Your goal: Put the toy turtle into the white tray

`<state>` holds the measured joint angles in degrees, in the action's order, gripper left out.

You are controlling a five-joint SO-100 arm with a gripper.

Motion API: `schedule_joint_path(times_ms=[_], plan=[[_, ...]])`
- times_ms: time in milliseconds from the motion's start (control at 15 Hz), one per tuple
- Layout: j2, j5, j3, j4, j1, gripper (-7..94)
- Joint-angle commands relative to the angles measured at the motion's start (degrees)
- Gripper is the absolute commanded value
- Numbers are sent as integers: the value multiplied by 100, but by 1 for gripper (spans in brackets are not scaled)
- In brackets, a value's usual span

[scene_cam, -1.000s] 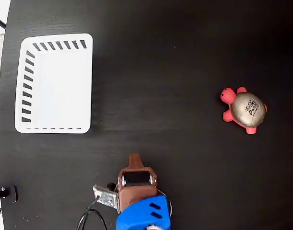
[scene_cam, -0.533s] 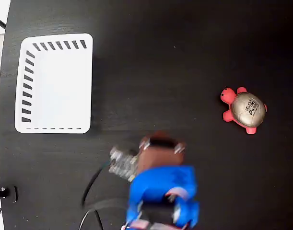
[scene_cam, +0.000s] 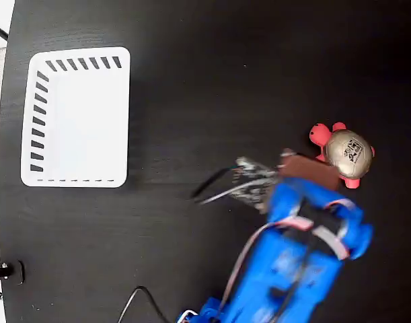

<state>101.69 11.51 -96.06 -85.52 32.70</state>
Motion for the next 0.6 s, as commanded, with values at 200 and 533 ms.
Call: schedule_joint_path(times_ms=[200, 533], plan=[[-976, 404, 1573, -246, 782, 1], [-1925, 466, 2566, -536, 1081, 39]])
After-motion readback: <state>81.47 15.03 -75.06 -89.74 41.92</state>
